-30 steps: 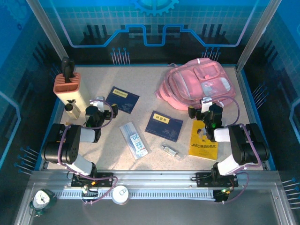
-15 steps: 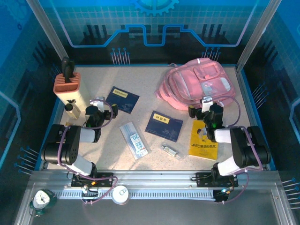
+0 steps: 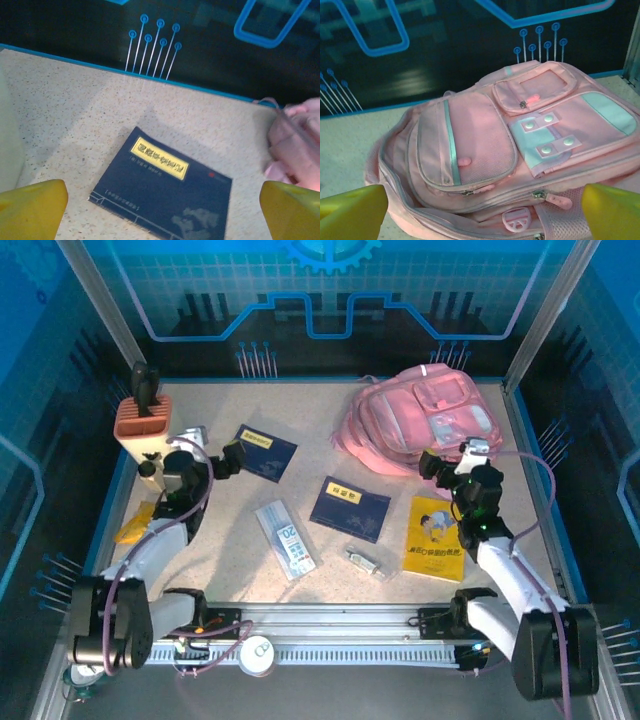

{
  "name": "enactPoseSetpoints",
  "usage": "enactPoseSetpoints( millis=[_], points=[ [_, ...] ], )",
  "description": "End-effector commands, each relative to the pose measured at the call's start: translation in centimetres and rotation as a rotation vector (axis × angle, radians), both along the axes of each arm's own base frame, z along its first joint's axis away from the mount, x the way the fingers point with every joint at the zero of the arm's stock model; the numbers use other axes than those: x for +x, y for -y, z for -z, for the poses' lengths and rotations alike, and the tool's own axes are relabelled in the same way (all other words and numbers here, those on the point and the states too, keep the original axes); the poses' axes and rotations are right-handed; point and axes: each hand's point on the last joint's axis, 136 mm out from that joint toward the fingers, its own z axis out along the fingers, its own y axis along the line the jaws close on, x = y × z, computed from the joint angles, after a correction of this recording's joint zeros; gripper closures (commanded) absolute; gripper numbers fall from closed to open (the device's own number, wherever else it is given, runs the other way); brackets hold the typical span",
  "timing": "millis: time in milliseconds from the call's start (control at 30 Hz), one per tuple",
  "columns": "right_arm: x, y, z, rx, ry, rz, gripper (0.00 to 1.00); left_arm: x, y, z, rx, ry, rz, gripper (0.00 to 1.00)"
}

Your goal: Pack the student bag

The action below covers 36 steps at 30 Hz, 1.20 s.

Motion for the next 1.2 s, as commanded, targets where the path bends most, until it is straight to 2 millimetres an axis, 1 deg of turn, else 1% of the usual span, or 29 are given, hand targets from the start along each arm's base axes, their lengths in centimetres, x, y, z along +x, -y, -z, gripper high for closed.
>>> enactPoseSetpoints(
  millis=[0,33,100,167,300,400,467,600,700,767,833,933,1033,1067,1167],
  points=[
    [-2.2,2.4,4.3,0.204,-0.139,0.154,0.00,-1.6,-0.7,1.1,-0.209,-0.132,-0.106,0.01],
    [-2.7,2.3,5.0,0.234,-0.178,0.152,0.00,-1.9,-0.6,1.2,-0.242,-0.131,-0.109,0.01],
    [-3.1,1.8,5.5,0.244,-0.261,0.130,0.00,-2.4,-0.8,1.5,-0.302,-0.142,-0.141,0.01],
    [-3.3,0.6,5.7,0.245,-0.341,0.072,0.00,-3.0,-0.8,2.0,-0.360,-0.212,-0.170,0.01],
    [-4.2,-1.2,6.4,0.228,-0.474,0.009,0.00,-3.5,1.7,2.0,-0.483,-0.308,-0.091,0.01],
    [-5.0,-2.5,7.0,0.241,-0.567,-0.030,0.00,-4.0,4.8,1.5,-0.546,-0.351,0.017,0.01],
    [-5.7,-3.9,7.4,0.257,-0.649,-0.094,0.00,-4.8,6.9,1.2,-0.526,-0.399,0.054,0.01],
    [-7.0,-5.7,8.4,0.293,-0.781,-0.161,0.00,-6.1,10.5,0.4,-0.489,-0.464,0.106,0.01],
    [-8.1,-7.8,9.2,0.365,-0.859,-0.231,0.00,-6.6,13.1,0.7,-0.500,-0.523,0.138,0.01],
    [-8.5,-8.6,9.6,0.371,-0.905,-0.252,0.00,-6.6,14.9,1.3,-0.499,-0.574,0.156,0.01],
    [-8.8,-9.2,10.0,0.361,-0.927,-0.270,0.00,-6.4,16.9,1.4,-0.491,-0.601,0.178,0.01],
    [-8.7,-9.7,10.1,0.372,-0.916,-0.281,0.00,-5.7,19.9,1.9,-0.451,-0.629,0.212,0.01],
    [-8.3,-9.8,9.7,0.378,-0.880,-0.287,0.00,-4.4,22.5,2.6,-0.421,-0.654,0.228,0.01],
    [-8.1,-9.8,9.4,0.377,-0.863,-0.288,0.00,-4.0,23.4,2.6,-0.415,-0.649,0.241,0.01],
    [-7.5,-9.8,8.2,0.371,-0.805,-0.299,0.00,-2.5,26.1,3.2,-0.381,-0.639,0.275,0.01]
  ],
)
